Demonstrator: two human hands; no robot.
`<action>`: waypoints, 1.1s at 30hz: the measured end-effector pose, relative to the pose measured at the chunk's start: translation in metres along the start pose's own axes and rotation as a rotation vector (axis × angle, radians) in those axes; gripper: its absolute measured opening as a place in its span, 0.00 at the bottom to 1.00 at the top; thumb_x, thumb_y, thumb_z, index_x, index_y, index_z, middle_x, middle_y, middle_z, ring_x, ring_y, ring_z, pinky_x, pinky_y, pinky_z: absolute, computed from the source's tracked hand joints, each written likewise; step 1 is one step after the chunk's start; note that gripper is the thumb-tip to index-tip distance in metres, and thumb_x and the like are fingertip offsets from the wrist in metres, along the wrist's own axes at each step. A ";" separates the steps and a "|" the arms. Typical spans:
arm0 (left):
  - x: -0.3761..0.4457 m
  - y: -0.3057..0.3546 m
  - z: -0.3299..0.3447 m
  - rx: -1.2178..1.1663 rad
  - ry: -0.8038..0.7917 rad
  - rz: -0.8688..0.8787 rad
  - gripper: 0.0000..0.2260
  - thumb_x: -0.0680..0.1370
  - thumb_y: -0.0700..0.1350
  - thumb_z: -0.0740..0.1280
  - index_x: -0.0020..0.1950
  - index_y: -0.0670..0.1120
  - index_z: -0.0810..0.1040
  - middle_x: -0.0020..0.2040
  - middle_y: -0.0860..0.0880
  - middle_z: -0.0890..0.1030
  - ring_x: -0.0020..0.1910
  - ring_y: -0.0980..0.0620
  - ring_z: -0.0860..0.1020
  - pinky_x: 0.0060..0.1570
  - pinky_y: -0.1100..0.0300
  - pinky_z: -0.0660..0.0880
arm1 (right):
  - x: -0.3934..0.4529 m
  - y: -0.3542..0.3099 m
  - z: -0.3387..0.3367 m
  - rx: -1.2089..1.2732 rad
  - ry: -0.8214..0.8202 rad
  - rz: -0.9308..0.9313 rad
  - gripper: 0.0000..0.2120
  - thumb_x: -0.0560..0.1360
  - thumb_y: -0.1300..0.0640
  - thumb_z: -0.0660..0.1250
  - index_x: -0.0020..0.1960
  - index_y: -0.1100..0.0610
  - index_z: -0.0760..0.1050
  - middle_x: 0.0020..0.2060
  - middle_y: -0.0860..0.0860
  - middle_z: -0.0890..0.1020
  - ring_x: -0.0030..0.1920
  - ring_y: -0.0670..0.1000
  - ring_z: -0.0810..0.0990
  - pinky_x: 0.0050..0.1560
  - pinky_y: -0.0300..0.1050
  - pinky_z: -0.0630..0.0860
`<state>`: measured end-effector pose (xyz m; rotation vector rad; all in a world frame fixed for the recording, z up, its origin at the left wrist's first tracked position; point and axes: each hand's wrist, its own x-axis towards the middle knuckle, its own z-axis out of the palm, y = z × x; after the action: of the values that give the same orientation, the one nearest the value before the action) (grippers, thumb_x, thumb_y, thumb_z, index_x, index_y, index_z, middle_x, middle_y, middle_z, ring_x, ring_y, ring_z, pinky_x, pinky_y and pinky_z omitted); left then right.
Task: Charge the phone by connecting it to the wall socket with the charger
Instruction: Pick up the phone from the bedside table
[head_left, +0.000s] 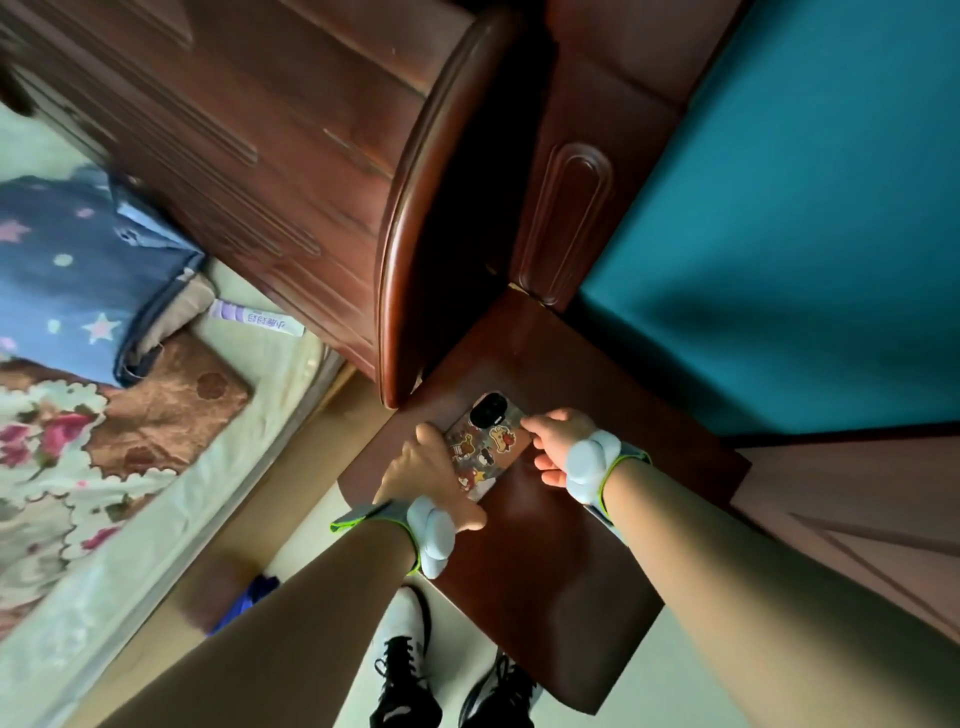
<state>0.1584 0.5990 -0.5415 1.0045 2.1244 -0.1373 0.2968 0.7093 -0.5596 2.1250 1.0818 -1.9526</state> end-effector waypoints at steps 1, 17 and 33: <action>-0.006 0.000 -0.002 -0.021 -0.007 0.026 0.40 0.51 0.55 0.76 0.56 0.50 0.59 0.50 0.50 0.73 0.48 0.47 0.79 0.47 0.51 0.80 | -0.006 0.001 -0.004 0.037 0.021 0.010 0.18 0.79 0.50 0.65 0.64 0.58 0.72 0.37 0.53 0.75 0.32 0.50 0.72 0.34 0.42 0.71; -0.141 0.063 -0.076 0.175 0.002 0.511 0.43 0.43 0.64 0.68 0.57 0.60 0.62 0.41 0.60 0.73 0.37 0.54 0.74 0.40 0.55 0.73 | -0.175 0.030 -0.107 0.464 0.010 0.019 0.16 0.72 0.45 0.72 0.53 0.55 0.81 0.48 0.60 0.85 0.48 0.62 0.85 0.42 0.60 0.82; -0.293 0.157 -0.182 0.428 -0.147 0.801 0.44 0.50 0.58 0.74 0.63 0.60 0.60 0.53 0.55 0.75 0.47 0.49 0.79 0.46 0.51 0.80 | -0.367 0.031 -0.164 0.606 0.223 -0.051 0.16 0.76 0.47 0.65 0.56 0.58 0.80 0.53 0.63 0.83 0.47 0.63 0.83 0.42 0.58 0.82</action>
<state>0.2748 0.5975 -0.1812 1.9522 1.4458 -0.2599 0.4706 0.6020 -0.2113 2.6805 0.6105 -2.3371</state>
